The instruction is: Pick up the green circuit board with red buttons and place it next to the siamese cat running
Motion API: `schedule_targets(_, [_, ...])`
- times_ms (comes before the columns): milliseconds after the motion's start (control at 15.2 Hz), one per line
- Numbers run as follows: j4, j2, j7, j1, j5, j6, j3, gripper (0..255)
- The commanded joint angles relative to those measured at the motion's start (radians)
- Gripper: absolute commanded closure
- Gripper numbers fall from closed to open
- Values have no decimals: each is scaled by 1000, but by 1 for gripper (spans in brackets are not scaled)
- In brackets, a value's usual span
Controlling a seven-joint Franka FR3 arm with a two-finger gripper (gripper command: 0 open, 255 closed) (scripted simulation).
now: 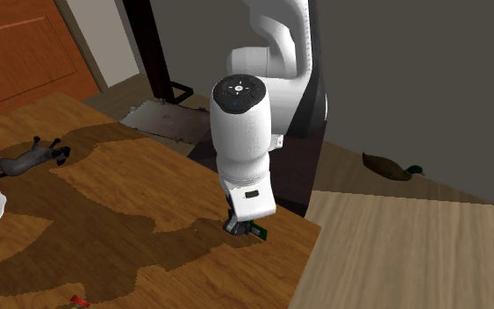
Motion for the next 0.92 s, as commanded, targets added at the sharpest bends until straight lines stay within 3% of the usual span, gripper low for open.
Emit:
schedule_targets(0, [0, 0, 0, 0, 0, 0, 0, 255])
schedule_targets(264, [0, 0, 0, 0, 0, 0, 0, 255])
schedule_targets(858, [49, -80, 15, -2, -16, -128, 2, 255])
